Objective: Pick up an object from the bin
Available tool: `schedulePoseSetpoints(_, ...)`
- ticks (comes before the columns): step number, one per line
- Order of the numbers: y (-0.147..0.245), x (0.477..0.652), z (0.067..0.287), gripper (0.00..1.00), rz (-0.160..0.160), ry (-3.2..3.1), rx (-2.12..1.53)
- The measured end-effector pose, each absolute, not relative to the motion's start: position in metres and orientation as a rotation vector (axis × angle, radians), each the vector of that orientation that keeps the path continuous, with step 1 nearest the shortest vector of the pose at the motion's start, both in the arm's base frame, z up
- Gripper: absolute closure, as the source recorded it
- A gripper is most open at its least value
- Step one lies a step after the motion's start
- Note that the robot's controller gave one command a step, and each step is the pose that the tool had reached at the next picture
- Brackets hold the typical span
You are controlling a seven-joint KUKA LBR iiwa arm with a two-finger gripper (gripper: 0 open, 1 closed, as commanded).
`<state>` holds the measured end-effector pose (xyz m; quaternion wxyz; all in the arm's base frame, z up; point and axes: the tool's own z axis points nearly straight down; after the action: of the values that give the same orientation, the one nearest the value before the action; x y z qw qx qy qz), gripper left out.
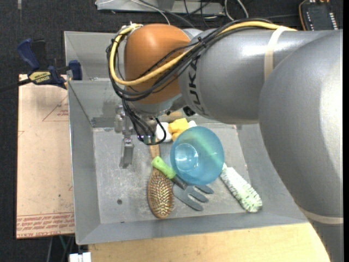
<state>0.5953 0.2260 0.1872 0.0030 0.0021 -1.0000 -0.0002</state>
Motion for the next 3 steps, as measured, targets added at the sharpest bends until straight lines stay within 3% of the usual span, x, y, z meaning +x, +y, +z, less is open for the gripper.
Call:
schedulePoseSetpoints(1, 0.225, 0.597, 0.191, 0.0, -0.003, -3.142, 0.0)
schedulePoseSetpoints(2, 0.151, 0.599, 0.098, 0.0, -0.004, -3.12, 0.388)
schedulePoseSetpoints(3, 0.137, 0.591, 0.114, 0.0, -0.008, -3.128, 0.346)
